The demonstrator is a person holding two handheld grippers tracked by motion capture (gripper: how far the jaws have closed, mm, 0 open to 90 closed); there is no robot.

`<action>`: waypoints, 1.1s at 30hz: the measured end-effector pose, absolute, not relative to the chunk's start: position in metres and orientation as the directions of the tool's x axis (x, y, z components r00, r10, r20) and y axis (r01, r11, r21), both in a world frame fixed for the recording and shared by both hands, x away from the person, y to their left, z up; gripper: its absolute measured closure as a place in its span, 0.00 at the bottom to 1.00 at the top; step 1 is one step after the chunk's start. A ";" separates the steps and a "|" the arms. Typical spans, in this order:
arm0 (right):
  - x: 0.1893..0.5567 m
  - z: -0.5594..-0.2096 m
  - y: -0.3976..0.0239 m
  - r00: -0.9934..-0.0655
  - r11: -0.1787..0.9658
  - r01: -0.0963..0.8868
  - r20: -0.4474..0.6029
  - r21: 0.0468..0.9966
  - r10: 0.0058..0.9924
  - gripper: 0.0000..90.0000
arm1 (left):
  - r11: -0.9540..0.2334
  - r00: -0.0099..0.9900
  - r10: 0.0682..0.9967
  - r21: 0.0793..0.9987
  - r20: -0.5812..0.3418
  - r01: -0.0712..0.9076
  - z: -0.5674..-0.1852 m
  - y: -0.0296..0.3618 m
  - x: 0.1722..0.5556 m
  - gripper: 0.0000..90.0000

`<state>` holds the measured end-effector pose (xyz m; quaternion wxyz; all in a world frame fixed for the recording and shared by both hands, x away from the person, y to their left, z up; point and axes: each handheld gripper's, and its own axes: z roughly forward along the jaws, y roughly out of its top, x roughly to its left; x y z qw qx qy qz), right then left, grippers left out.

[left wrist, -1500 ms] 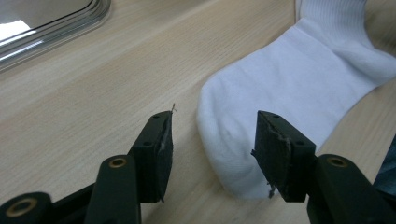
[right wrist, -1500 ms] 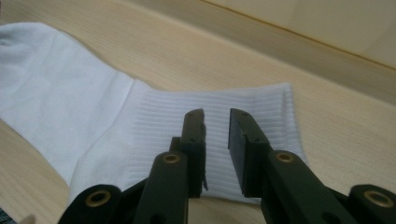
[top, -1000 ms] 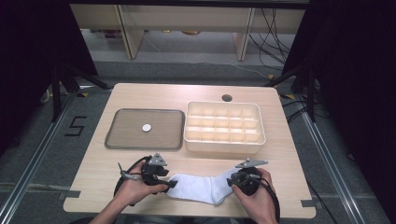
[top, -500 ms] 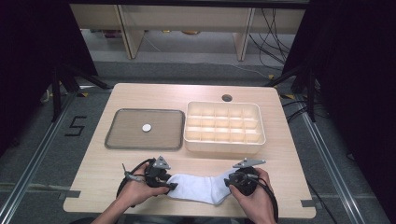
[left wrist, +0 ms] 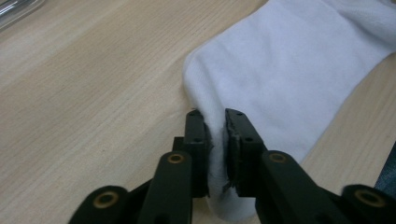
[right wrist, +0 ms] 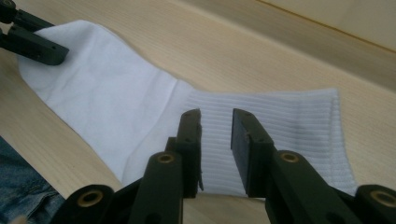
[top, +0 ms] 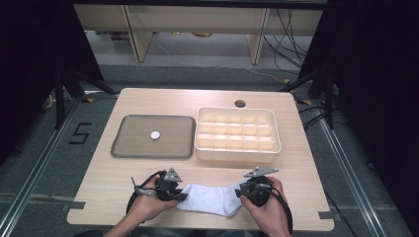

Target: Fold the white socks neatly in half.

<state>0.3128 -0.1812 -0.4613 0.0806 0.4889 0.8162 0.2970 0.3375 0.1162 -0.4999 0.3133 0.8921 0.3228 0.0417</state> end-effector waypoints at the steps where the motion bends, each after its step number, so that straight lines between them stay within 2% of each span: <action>1: 0.314 -0.461 -0.179 -0.528 0.363 0.750 0.168 0.553 0.833 0.82 | -0.595 0.783 0.607 0.575 -0.136 0.561 -0.499 0.116 0.337 0.91; 4: 0.315 -0.462 -0.173 -0.537 0.375 0.742 0.159 0.556 0.828 0.84 | -0.618 0.798 0.587 0.561 -0.136 0.550 -0.498 0.118 0.340 0.91; 5: 0.315 -0.463 -0.166 -0.558 0.390 0.737 0.171 0.551 0.812 0.90 | -0.613 0.795 0.587 0.559 -0.152 0.559 -0.498 0.119 0.341 0.91; 6: 0.317 -0.463 -0.163 -0.575 0.403 0.732 0.180 0.550 0.798 0.92 | -0.580 0.775 0.602 0.563 -0.192 0.589 -0.499 0.119 0.341 0.91; 8: 0.317 -0.465 -0.159 -0.580 0.405 0.737 0.201 0.541 0.789 0.95 | -0.571 0.773 0.601 0.567 -0.203 0.593 -0.500 0.119 0.341 0.92; 11: 0.320 -0.471 -0.144 -0.590 0.421 0.767 0.274 0.484 0.760 1.00 | -0.538 0.761 0.597 0.577 -0.255 0.615 -0.500 0.119 0.339 0.92; 17: 0.322 -0.480 -0.128 -0.580 0.419 0.793 0.340 0.441 0.740 1.00 | -0.523 0.766 0.575 0.590 -0.289 0.615 -0.494 0.120 0.337 0.92; 18: 0.322 -0.480 -0.126 -0.571 0.412 0.799 0.336 0.439 0.749 1.00 | -0.496 0.750 0.585 0.596 -0.309 0.632 -0.493 0.119 0.335 0.92; 33: 0.325 -0.486 -0.107 -0.541 0.369 0.826 0.412 0.427 0.733 1.00 | -0.486 0.762 0.539 0.606 -0.359 0.630 -0.481 0.117 0.328 0.92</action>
